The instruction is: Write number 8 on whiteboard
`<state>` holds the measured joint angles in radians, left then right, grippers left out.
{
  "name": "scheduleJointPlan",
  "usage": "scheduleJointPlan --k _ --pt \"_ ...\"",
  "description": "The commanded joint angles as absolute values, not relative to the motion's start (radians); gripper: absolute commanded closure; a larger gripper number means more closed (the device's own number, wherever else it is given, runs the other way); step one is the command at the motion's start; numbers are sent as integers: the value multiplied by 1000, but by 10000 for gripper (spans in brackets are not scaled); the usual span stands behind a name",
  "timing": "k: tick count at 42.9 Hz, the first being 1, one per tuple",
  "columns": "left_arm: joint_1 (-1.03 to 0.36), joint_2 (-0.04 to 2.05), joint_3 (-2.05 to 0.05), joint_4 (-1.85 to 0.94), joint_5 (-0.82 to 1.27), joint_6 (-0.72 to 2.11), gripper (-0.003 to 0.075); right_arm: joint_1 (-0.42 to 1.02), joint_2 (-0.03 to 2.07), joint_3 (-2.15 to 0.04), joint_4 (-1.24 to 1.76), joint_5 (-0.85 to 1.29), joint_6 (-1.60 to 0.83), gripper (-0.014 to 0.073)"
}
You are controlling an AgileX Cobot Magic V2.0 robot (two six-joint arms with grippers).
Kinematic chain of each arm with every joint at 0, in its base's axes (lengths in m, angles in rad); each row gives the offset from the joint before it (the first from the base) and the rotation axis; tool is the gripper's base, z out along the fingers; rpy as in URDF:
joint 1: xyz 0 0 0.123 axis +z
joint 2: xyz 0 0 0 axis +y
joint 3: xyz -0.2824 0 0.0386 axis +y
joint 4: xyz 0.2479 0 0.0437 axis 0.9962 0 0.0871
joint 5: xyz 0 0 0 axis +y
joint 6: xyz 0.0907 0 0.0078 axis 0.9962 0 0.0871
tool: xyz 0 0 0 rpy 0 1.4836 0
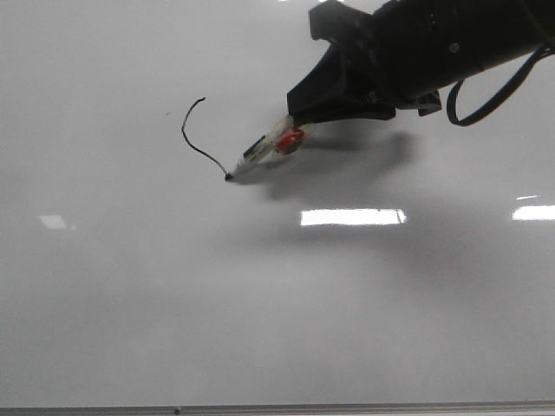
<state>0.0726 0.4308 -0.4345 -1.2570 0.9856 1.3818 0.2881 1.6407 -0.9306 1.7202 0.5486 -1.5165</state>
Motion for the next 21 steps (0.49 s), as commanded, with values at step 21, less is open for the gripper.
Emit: scheduleJointPlan --k 21 --pt "75 436 -461 -1332 967 1382 741 366 1707 -1012 1895 564 -1598 653"
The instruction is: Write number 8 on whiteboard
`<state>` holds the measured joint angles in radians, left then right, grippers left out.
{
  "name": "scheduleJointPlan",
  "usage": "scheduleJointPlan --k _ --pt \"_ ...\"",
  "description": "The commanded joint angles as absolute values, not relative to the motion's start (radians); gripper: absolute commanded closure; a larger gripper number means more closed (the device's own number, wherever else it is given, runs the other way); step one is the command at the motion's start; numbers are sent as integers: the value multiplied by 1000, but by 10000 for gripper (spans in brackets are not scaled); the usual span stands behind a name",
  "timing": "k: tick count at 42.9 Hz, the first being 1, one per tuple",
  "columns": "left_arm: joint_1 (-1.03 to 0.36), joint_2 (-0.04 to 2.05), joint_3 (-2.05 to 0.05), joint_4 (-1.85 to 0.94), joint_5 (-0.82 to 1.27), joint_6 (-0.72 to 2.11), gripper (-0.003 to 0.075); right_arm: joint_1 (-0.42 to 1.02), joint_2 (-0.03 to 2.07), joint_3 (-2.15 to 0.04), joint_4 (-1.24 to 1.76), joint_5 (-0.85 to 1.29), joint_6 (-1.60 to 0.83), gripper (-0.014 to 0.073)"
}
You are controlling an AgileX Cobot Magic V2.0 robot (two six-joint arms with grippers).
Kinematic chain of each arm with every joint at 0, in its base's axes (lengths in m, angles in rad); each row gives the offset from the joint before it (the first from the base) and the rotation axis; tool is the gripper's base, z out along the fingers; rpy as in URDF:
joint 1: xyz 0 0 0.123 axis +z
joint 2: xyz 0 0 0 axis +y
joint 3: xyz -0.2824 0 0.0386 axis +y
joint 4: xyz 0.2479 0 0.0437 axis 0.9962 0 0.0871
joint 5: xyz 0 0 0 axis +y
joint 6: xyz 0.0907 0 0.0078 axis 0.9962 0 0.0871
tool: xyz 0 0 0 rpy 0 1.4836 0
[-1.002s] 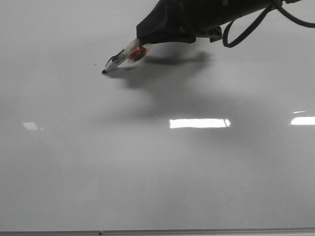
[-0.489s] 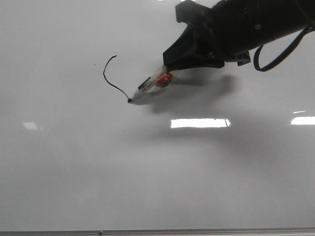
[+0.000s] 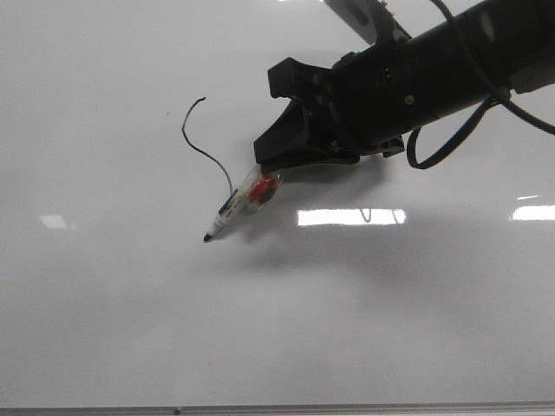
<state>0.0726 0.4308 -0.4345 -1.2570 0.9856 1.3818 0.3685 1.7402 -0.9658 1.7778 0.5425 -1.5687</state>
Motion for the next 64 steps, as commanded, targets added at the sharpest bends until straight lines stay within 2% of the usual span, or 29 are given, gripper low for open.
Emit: scheduleJointPlan --k 1,25,43,50,64 --pt "75 436 -461 -1332 967 1382 741 366 1707 -1016 1895 567 -1598 653" --pt "75 436 -461 -1332 967 1382 741 369 1725 -1107 1895 635 -1597 653" --pt "75 436 -461 -1332 967 1382 741 328 1614 -1107 1858 466 -1621 653" --pt "75 436 -461 -1332 967 1382 741 309 1590 -1129 1861 487 -1621 653" --pt "75 436 -461 -1332 967 1382 741 393 1627 -1223 1888 555 -1620 653"
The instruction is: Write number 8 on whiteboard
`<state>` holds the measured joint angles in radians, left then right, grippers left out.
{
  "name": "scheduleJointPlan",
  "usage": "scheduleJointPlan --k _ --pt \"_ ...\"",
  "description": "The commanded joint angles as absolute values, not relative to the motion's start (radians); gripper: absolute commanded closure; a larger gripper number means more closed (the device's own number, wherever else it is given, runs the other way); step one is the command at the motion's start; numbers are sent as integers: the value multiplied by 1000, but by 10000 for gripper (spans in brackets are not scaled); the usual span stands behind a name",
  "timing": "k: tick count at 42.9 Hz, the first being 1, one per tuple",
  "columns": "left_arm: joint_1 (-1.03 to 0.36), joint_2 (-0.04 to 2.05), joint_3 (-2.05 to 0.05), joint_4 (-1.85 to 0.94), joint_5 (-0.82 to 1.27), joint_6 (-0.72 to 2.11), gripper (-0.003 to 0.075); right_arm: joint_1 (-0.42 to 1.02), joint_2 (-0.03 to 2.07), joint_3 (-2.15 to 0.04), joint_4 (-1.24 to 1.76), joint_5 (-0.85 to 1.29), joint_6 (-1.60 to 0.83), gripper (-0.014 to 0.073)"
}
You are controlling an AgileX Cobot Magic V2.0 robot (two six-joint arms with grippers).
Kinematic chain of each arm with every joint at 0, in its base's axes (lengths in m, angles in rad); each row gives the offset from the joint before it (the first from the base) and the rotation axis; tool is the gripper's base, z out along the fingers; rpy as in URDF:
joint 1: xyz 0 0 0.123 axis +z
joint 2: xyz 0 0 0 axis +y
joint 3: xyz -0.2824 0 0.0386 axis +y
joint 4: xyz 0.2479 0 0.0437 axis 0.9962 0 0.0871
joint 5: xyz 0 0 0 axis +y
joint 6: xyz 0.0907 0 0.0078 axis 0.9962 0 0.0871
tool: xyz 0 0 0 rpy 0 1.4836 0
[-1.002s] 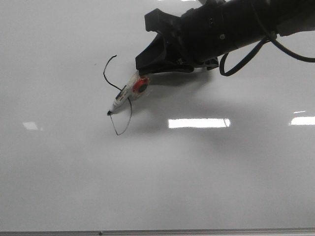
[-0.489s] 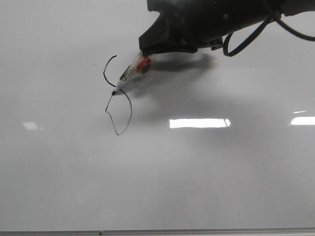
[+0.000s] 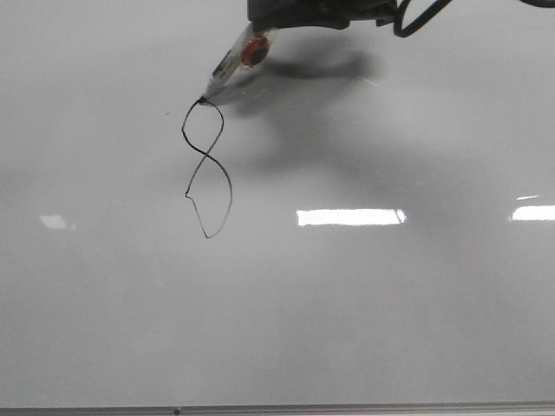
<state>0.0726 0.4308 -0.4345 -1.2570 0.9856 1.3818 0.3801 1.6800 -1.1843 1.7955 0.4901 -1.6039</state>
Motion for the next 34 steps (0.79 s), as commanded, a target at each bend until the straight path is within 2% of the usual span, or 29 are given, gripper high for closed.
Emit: scheduleJointPlan --k 1,5,13,22,26,28,32,34 --pt "75 436 -461 -1332 967 1382 741 393 1617 -1221 1882 584 -1620 653" --pt "75 436 -461 -1350 967 1382 741 393 1548 -1220 1805 632 -1619 653" --pt "75 441 -480 -1381 980 1371 741 393 1390 -1221 1422 798 -1565 653" --pt "75 542 -644 -1274 1095 1338 721 393 1341 -1251 1093 1049 -1297 653" --pt "75 587 -707 -1265 1162 1338 612 393 1341 -1257 1085 1139 -1279 653" --pt "70 602 -722 -1262 1173 1338 511 393 1341 -1261 1088 1177 -1278 653" --pt "54 616 -727 -1244 1178 1338 368 393 1339 -1262 1105 1206 -1278 653" --pt "45 621 -727 -1225 1184 1338 354 398 1337 -1262 1111 1207 -1278 653"
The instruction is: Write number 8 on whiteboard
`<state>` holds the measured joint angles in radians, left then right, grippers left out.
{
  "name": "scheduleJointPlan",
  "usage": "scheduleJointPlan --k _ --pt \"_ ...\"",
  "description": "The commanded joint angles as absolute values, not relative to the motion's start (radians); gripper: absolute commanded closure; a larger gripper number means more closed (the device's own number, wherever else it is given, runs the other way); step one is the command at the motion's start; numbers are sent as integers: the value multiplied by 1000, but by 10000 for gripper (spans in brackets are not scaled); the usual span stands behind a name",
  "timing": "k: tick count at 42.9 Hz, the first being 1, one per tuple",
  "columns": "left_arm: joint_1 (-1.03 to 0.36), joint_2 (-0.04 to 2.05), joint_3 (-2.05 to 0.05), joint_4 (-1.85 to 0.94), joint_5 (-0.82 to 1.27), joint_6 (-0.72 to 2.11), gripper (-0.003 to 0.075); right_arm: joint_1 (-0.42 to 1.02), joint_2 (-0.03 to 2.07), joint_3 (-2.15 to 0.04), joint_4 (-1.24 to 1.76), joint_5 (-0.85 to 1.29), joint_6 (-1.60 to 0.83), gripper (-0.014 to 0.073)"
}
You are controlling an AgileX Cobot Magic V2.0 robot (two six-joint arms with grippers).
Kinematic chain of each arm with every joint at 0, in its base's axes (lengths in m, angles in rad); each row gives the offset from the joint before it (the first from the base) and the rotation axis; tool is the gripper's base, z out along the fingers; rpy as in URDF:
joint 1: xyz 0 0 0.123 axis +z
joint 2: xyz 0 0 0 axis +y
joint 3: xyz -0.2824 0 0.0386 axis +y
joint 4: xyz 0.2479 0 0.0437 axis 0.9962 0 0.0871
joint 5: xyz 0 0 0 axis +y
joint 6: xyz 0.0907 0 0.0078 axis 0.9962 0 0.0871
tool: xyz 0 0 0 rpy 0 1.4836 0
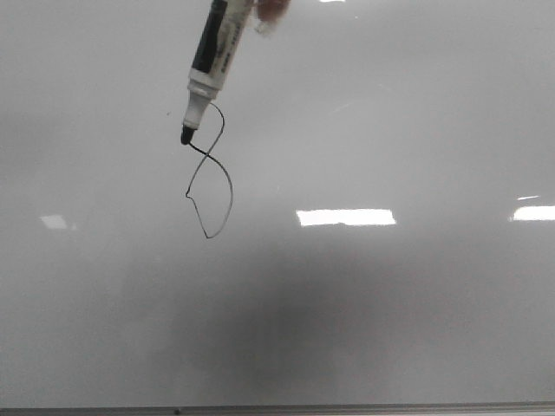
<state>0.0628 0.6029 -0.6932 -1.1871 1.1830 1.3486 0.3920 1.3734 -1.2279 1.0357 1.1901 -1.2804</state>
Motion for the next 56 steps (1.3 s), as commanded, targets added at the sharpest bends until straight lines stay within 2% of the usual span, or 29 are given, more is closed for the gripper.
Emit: scheduleJointPlan --k 1,20,24,31,41,44,56 --pt "37 623 -727 -1215 1184 1328 354 404 1336 -1262 1112 1205 -1278 653" --pt "-114 623 -727 -1134 1196 1243 354 677 1367 -1356 1111 1055 -1250 653" --pt "-127 623 -727 -1130 1196 1242 365 707 1389 -1392 1109 1060 -1232 653" --pt "-127 623 -727 -1125 1205 1240 427 766 1399 -1407 1111 1040 -1226 653" --pt "-127 623 -727 -1125 1210 1240 433 794 1399 -1407 1111 1024 -1226 653" --pt "-127 623 -727 -1125 1210 1240 472 794 1399 -1407 1111 1026 -1226 653" --pt "-127 623 -727 -1123 1212 1240 735 794 1399 -1407 1123 1018 -1226 639"
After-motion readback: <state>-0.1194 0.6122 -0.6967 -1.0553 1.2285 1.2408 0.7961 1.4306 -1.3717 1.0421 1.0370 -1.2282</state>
